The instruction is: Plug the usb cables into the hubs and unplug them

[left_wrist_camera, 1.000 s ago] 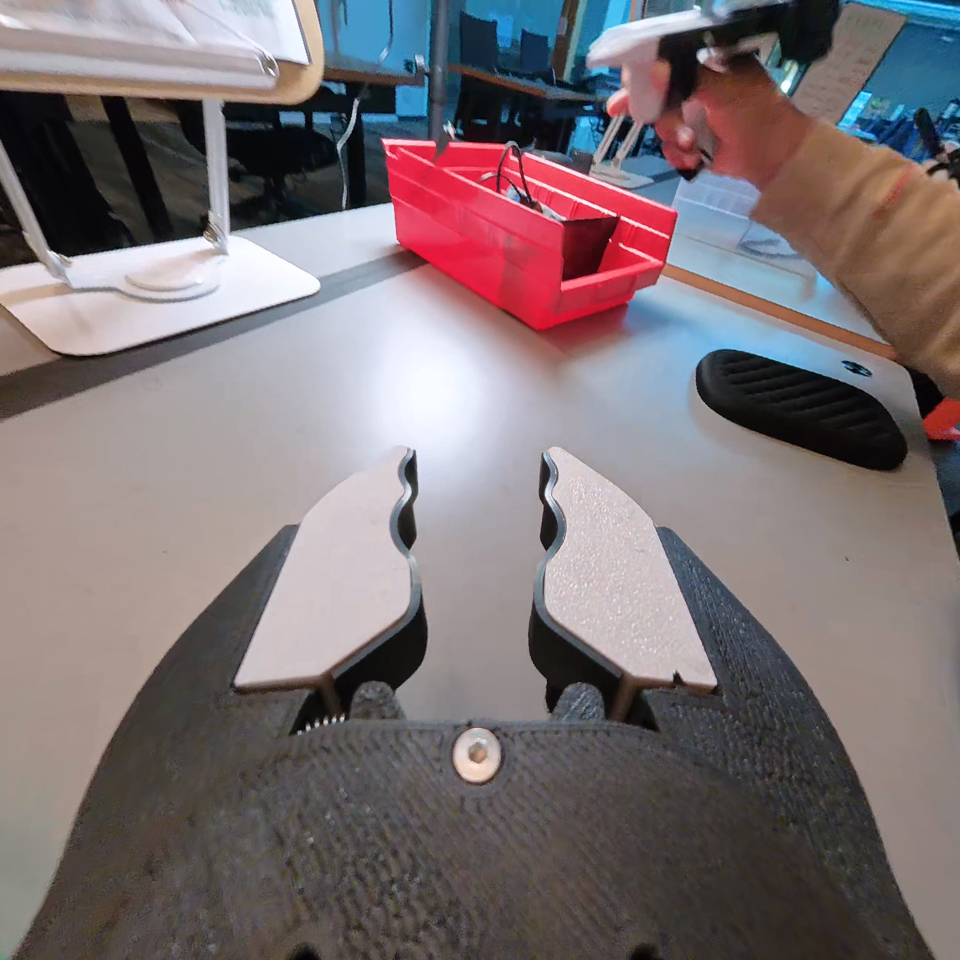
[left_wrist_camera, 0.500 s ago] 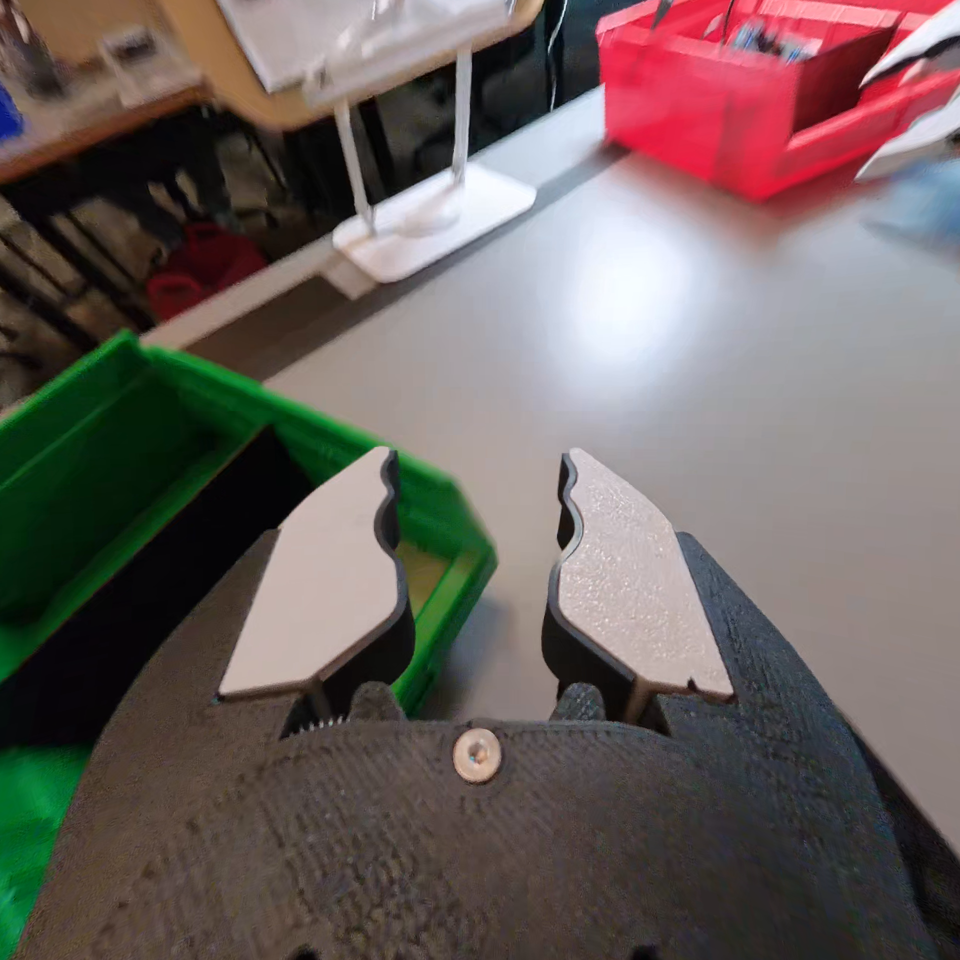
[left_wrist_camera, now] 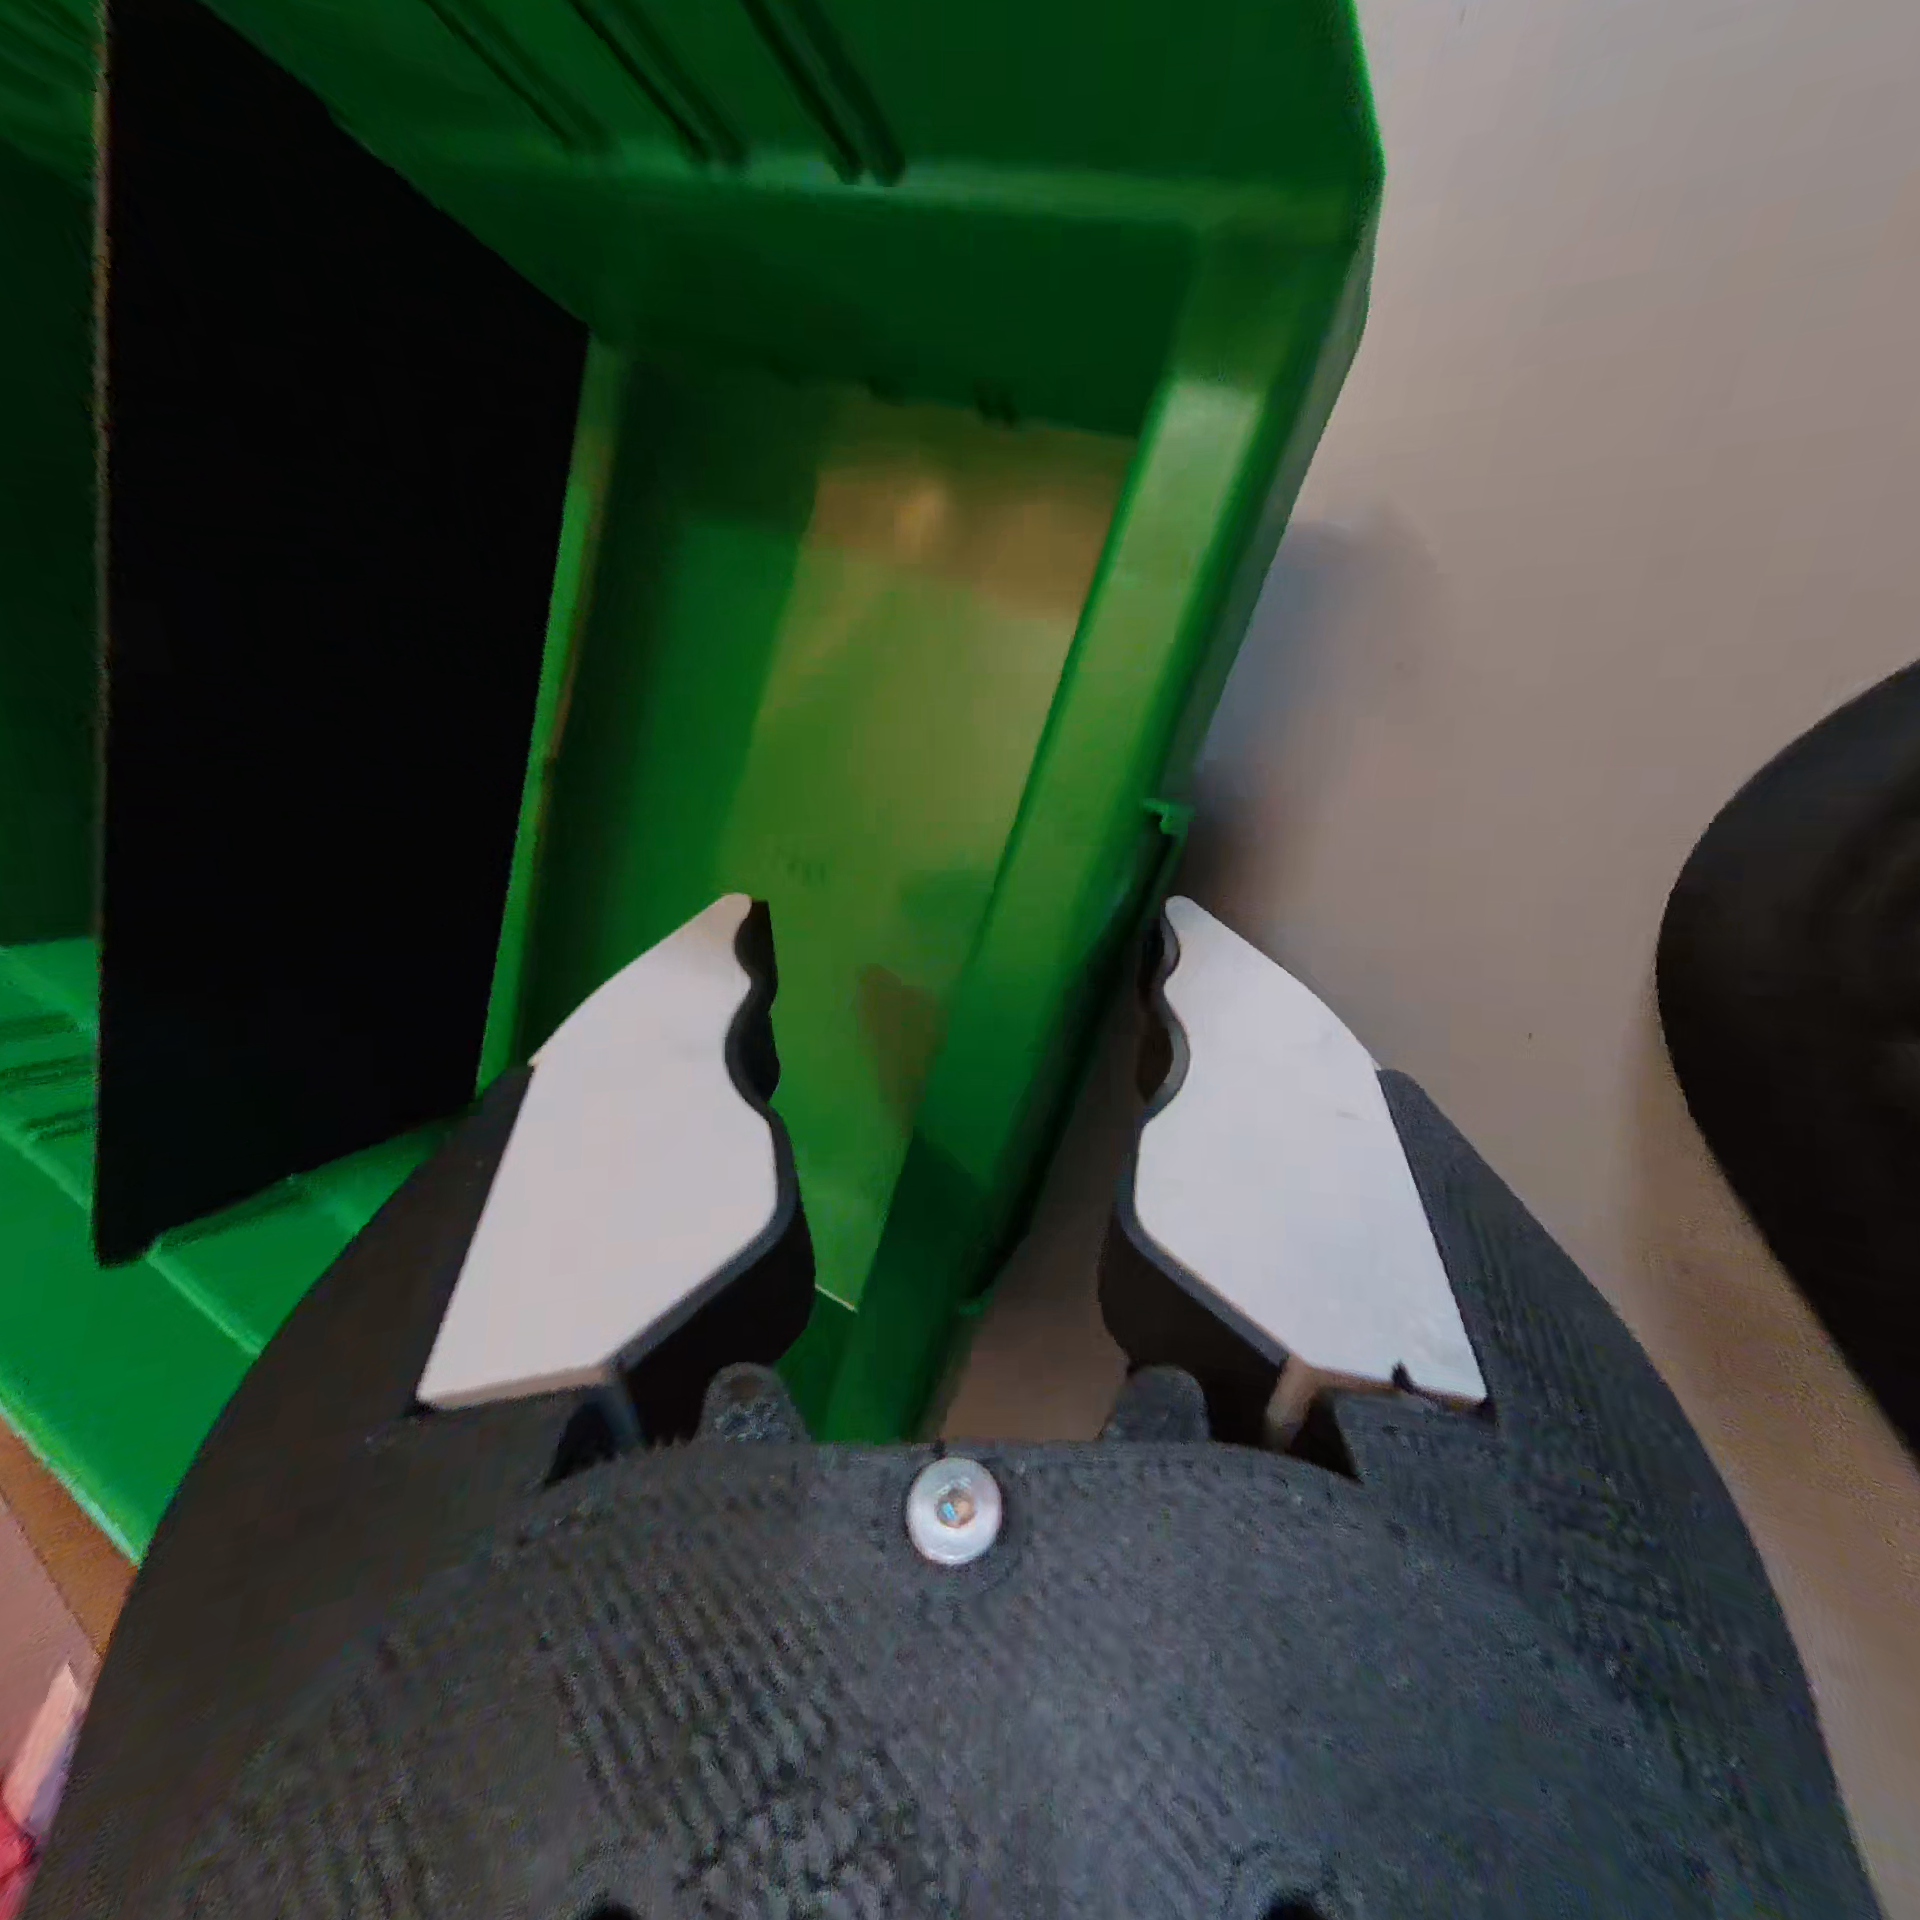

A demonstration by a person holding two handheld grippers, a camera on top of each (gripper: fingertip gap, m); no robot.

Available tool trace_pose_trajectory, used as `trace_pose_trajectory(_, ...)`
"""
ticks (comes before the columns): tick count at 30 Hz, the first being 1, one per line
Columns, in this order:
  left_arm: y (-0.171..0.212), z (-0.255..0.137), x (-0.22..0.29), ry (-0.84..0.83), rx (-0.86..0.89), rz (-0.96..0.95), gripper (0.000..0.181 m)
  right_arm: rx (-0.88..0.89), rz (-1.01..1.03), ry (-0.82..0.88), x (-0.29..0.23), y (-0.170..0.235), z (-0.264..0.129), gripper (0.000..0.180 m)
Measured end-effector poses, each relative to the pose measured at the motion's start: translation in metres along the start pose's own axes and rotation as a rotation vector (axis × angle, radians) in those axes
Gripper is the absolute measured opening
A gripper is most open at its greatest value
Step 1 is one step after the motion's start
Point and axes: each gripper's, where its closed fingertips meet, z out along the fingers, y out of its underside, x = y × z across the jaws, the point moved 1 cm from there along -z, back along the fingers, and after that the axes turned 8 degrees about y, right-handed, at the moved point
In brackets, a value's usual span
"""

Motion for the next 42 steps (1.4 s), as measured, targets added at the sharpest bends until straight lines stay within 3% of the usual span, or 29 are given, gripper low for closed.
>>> trace_pose_trajectory(4, -0.009, 0.009, 0.006, 0.067, -0.005, 0.105, 0.034, 0.026, -0.067, -0.049, -0.008, -0.005, 0.003, 0.037)
trace_pose_trajectory(14, -0.058, 0.025, 0.016, 0.070, 0.067, 0.240, 0.031, 0.081, -0.236, 0.075, -0.019, -0.020, -0.005, 0.031)
trace_pose_trajectory(30, -0.203, 0.056, 0.099, 0.177, 0.243, 0.659, 0.032, 0.351, -0.403, 0.030, -0.121, -0.075, -0.078, 0.031)
trace_pose_trajectory(34, -0.229, 0.066, 0.087, 0.106, 0.301, 0.596, 0.036, 0.413, -0.427, 0.057, -0.138, -0.080, -0.099, 0.032)
trace_pose_trajectory(36, -0.236, 0.060, 0.084, 0.085, 0.348, 0.519, 0.044, 0.495, -0.340, 0.057, -0.146, -0.084, -0.121, 0.037)
trace_pose_trajectory(38, -0.240, 0.043, 0.090, 0.107, 0.441, 0.441, 0.044, 0.618, -0.130, 0.030, -0.143, -0.088, -0.156, 0.037)
trace_pose_trajectory(42, -0.247, -0.003, 0.122, 0.251, 0.676, 0.232, 0.045, 0.717, 0.359, 0.209, -0.079, -0.046, -0.208, 0.040)
